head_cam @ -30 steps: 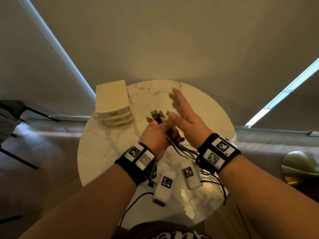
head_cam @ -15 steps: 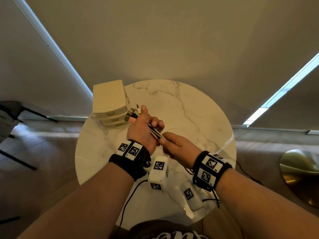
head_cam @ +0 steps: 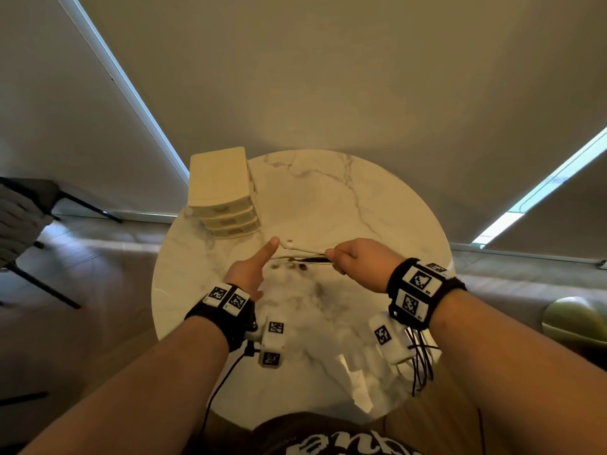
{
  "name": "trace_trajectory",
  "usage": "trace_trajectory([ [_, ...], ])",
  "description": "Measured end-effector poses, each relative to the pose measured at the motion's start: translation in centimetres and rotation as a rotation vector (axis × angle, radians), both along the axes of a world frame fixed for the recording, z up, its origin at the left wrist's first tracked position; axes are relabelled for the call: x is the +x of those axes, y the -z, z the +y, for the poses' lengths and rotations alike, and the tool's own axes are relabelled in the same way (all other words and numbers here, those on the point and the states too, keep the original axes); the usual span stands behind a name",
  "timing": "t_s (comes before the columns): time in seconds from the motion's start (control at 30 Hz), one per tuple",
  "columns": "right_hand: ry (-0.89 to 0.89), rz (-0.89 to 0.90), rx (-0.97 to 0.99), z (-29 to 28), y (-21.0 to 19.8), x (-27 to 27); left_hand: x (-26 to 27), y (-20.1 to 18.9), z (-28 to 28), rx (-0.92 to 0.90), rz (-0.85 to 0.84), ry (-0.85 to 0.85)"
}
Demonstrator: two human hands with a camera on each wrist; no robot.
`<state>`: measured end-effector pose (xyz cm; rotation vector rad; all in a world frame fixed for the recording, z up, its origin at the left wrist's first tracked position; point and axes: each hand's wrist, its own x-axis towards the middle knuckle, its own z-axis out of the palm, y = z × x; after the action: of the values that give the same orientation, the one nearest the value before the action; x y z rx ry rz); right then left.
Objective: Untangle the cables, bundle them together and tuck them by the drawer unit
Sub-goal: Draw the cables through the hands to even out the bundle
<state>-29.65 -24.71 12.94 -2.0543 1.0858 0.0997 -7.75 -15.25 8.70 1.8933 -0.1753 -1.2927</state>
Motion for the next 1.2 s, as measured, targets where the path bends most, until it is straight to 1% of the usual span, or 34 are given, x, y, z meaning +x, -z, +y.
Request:
trace_trajectory([
  [0.03,-0.014,0.026,-0.009,-0.2,0.0,0.1,0.3,0.3,0.2,0.019,-0.087,0.03],
  [0.07,-0.028,0.049,-0.012,-0.4,0.0,0.1,0.1,0.2,0.4,-0.01,-0.181,0.053],
  [0.1,-0.04,0.065,-0.007,-0.5,0.0,0.2,-0.4,-0.1,0.4,-0.11,-0.275,0.114],
  [0.13,-0.05,0.07,0.007,-0.6,0.1,0.3,-1.1,-0.6,0.4,-0.252,-0.384,0.228],
  [0.17,-0.056,0.063,0.029,-0.7,0.0,0.3,-1.7,-0.9,0.1,-0.384,-0.499,0.391],
  [0.2,-0.059,0.045,0.053,-0.7,-0.1,0.4,-2.6,-1.4,-0.3,-0.46,-0.58,0.573],
  [0.23,-0.058,0.019,0.076,-0.8,-0.3,0.4,-3.6,-1.9,-0.7,-0.496,-0.625,0.744],
  [0.27,-0.05,-0.013,0.099,-0.9,-0.6,0.3,-4.3,-2.1,-1.1,-0.478,-0.659,0.862],
  [0.3,-0.038,-0.045,0.122,-1.1,-0.9,0.1,-4.7,-2.2,-1.6,-0.44,-0.68,0.929],
  [0.33,-0.023,-0.074,0.141,-1.3,-1.2,-0.3,-4.9,-2.3,-2.2,-0.389,-0.693,0.958],
  [0.37,-0.005,-0.101,0.159,-1.5,-1.3,-0.7,-4.9,-2.2,-2.5,-0.344,-0.66,0.957],
  [0.4,0.016,-0.133,0.176,-1.8,-1.4,-1.2,-4.9,-2.2,-2.6,-0.321,-0.577,0.939],
  [0.47,0.07,-0.224,0.217,-2.1,-1.1,-2.4,-5.1,-2.3,-2.7,-0.343,-0.401,0.885],
  [0.53,0.123,-0.32,0.246,-2.0,-0.3,-3.1,-5.4,-3.0,-3.0,-0.368,-0.343,0.808],
  [0.57,0.145,-0.343,0.254,-1.7,0.4,-3.4,-5.6,-3.4,-3.4,-0.365,-0.337,0.761],
  [0.6,0.164,-0.328,0.253,-1.3,1.4,-3.6,-5.6,-3.8,-3.9,-0.364,-0.318,0.7],
  [0.63,0.179,-0.269,0.253,-0.9,2.7,-3.9,-5.4,-4.1,-4.5,-0.364,-0.296,0.629],
  [0.73,0.234,-0.006,0.333,0.4,7.1,-5.7,-3.5,-4.9,-5.5,-0.337,-0.199,0.388],
  [0.77,0.245,0.081,0.332,0.3,8.2,-6.3,-2.5,-5.2,-5.5,-0.332,-0.176,0.327],
  [0.83,0.257,0.236,0.203,-1.1,8.9,-6.6,-0.7,-5.5,-5.2,-0.333,-0.133,0.212],
  [0.9,0.31,0.259,0.005,-3.7,7.2,-5.4,1.0,-5.8,-4.8,-0.352,-0.082,0.096],
  [1.0,0.368,0.144,-0.262,-8.0,1.9,-1.8,3.4,-6.7,-4.5,-0.42,0.003,-0.107],
  [1.03,0.374,0.084,-0.316,-9.2,-0.3,-0.2,4.4,-7.1,-4.5,-0.45,0.027,-0.153],
  [1.07,0.387,0.001,-0.335,-10.2,-2.4,1.6,5.5,-7.6,-4.5,-0.476,0.048,-0.181],
  [1.13,0.432,-0.192,-0.311,-11.3,-6.2,5.4,7.6,-8.4,-4.4,-0.51,0.077,-0.213],
  [1.2,0.457,-0.332,-0.291,-11.1,-8.4,9.5,9.6,-8.7,-4.2,-0.52,0.101,-0.241],
])
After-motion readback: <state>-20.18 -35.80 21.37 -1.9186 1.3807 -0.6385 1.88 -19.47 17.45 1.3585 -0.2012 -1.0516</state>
